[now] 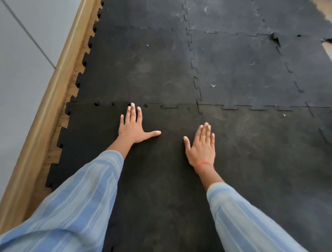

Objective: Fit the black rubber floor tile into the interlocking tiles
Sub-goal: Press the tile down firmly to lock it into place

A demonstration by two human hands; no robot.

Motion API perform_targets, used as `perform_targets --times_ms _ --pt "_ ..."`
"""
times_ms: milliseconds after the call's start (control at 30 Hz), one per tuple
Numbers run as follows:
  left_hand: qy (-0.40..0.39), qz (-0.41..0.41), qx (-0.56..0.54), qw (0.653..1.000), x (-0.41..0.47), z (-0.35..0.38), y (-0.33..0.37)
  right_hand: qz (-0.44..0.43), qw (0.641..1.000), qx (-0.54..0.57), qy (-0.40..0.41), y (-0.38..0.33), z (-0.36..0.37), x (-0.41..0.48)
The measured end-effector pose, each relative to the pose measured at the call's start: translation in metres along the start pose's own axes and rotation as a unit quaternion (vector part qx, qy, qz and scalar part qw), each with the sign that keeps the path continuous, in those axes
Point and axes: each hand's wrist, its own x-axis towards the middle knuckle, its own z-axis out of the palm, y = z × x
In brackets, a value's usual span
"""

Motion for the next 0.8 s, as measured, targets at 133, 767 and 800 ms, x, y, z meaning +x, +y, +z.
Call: perform_targets --times_ms 133,767,800 --pt "0.017 -0.029 -0.004 0.999 -0.006 0.001 -0.016 0.046 0.997 0.005 0.054 0.001 0.015 -0.031" --pt "-0.042 -0.082 -0.044 0.995 0.008 -0.017 -0.026 0.082 0.991 0.045 0.097 -0.004 0.025 -0.059" --pt "-0.051 -0.081 -0.040 0.995 0.009 -0.019 -0.027 0.082 0.991 0.048 0.099 -0.005 0.025 -0.058"
